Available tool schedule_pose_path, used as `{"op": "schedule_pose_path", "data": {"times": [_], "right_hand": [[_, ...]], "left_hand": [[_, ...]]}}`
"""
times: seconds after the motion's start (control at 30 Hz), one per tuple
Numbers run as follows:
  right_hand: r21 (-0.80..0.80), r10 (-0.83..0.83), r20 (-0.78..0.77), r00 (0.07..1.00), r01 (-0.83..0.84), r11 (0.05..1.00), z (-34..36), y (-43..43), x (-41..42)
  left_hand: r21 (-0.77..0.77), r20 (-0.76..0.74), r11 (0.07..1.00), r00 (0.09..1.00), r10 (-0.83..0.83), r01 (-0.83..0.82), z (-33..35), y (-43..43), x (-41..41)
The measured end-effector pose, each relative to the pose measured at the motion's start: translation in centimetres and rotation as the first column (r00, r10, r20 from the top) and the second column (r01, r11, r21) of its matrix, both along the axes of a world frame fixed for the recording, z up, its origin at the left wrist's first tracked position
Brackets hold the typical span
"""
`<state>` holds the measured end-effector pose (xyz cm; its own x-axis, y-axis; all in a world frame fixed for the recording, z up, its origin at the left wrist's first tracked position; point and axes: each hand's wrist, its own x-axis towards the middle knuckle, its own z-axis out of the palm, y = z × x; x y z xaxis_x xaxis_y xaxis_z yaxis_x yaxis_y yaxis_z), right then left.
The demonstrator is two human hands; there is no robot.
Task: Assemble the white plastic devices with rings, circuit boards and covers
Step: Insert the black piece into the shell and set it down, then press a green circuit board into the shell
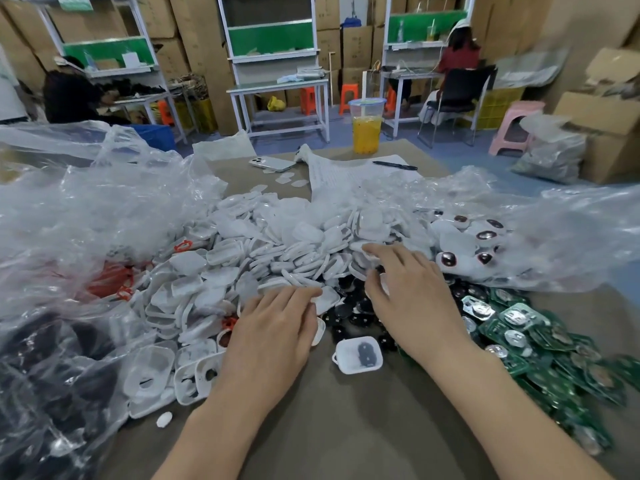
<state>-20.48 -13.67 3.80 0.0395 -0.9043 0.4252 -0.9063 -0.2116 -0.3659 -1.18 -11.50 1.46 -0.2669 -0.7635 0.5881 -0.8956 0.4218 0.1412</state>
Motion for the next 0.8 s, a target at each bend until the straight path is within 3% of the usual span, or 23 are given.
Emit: {"op": "schedule_pose_path", "data": {"times": [0.4,0.53,0.67,0.8], "right_hand": [[-0.034,-0.345,-0.085,0.935,0.343,0.939,-0.6,7.4,-2.1],[0.123,-0.447,-0.215,0.868,0.478,0.870,-1.6,9.1,-2.6],[0.191,-0.455,-0.192,0.870,0.488,0.852,-2.0,9.5,-2.1],[0.089,-0.462,-0.126,0.878,0.474,0.876,-2.2,9.4,-2.6]], "left_hand": [[-0.007,-0.089,0.999,0.995,-0.045,0.044,0.2,2.2,0.6],[0.000,-0.106,0.998,0.992,-0.068,0.068,0.0,2.5,0.9],[0.008,-0.194,0.998,0.979,-0.065,0.068,-0.1,2.4,1.1],[0.028,-0.240,0.998,0.969,-0.051,0.059,-0.2,2.6,1.1]]}}
